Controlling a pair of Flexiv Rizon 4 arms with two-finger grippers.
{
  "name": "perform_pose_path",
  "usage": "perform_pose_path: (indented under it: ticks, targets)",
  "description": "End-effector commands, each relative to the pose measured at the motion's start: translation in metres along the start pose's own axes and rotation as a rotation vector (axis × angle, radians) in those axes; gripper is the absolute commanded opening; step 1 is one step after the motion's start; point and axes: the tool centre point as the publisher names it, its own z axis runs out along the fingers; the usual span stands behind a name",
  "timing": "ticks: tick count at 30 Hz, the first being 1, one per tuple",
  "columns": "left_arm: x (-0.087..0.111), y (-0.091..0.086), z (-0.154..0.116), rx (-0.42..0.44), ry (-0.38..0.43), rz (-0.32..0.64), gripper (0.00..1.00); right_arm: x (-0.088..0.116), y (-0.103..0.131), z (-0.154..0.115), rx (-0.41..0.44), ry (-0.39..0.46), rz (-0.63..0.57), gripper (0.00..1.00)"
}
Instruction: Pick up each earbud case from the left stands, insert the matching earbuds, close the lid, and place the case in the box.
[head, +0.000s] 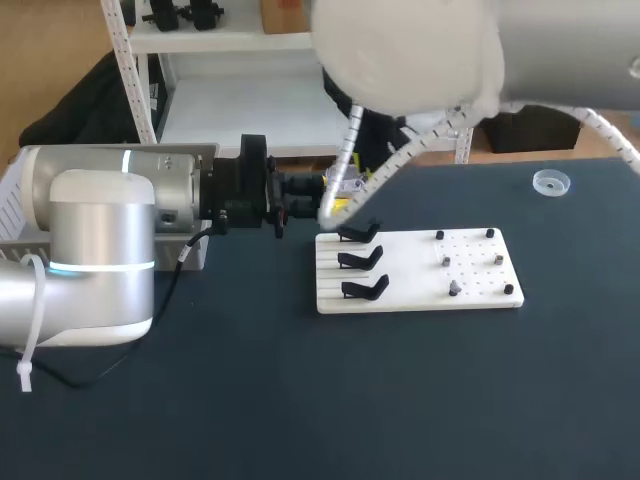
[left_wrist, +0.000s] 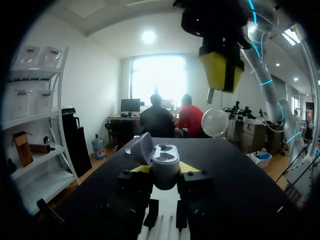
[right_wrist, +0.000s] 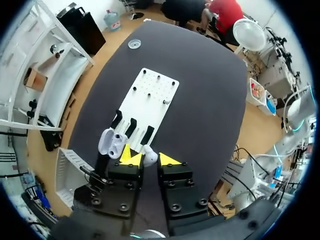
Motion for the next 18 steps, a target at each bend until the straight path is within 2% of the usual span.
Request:
perform_pose_path:
  ticks: [1, 10, 18]
  targets:
    - [0.001, -0.001, 0.000, -0.004, -0.003, 0.001, 0.00, 0.008, 0.009, -0.001, -0.014, 0.013, 0.048, 0.00]
    - [0.001, -0.001, 0.000, -0.004, -0.003, 0.001, 0.00, 0.013, 0.029, 0.007, -0.045, 0.011, 0.043, 0.00]
    - [0.001, -0.001, 0.000, -0.004, -0.003, 0.001, 0.00, 0.002, 0.039, 0.026, -0.060, -0.003, 0.032, 0.00]
